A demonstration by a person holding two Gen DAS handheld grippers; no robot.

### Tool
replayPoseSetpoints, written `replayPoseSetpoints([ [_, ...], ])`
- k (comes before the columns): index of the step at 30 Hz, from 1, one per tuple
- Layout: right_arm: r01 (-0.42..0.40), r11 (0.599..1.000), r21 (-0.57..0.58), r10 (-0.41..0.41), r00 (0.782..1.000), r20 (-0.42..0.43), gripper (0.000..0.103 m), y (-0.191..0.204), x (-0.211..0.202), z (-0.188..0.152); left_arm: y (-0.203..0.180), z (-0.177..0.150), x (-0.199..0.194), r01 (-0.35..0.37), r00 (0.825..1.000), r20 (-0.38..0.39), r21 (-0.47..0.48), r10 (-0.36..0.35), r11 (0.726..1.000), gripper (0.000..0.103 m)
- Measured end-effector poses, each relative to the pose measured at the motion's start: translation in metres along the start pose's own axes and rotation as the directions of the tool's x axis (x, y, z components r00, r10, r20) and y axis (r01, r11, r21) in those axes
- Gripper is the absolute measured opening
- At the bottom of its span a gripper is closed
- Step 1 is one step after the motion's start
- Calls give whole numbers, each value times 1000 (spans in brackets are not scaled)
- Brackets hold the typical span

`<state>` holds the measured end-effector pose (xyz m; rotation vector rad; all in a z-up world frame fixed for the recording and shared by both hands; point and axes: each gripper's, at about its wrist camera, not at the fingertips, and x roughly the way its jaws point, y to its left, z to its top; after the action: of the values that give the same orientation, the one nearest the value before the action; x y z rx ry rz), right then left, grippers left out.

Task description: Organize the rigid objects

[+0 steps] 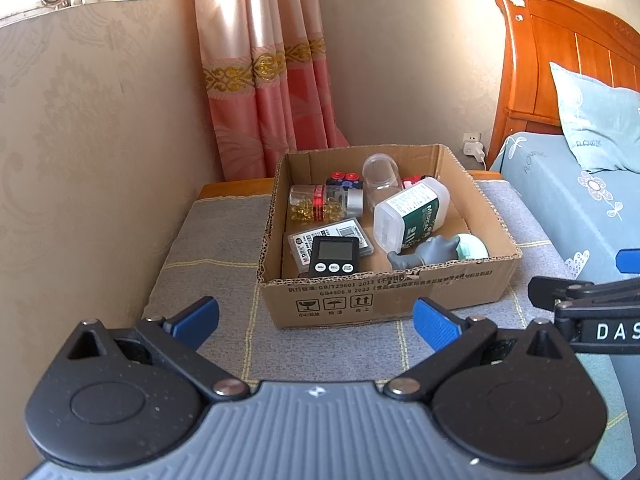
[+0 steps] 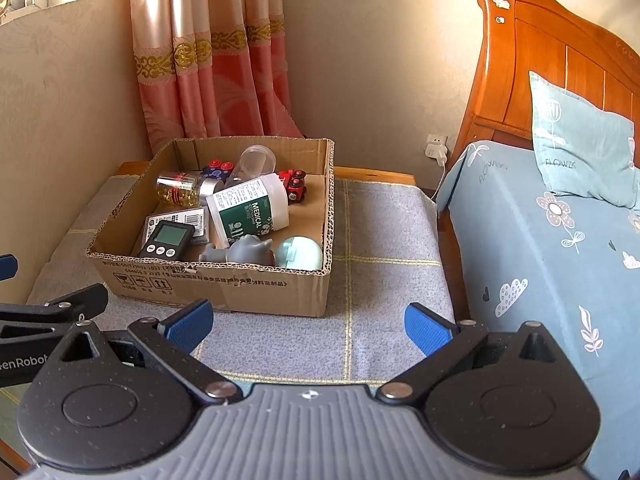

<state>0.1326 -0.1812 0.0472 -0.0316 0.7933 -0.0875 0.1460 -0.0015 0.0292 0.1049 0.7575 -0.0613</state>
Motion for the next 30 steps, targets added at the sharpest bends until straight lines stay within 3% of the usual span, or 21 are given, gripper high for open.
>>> replayPoseSetpoints([
  [30,20,1000,-1,-20,1000,20,103,-1,-3,-2,-1,1,-1,-33,999,1,-4,33,999,102],
])
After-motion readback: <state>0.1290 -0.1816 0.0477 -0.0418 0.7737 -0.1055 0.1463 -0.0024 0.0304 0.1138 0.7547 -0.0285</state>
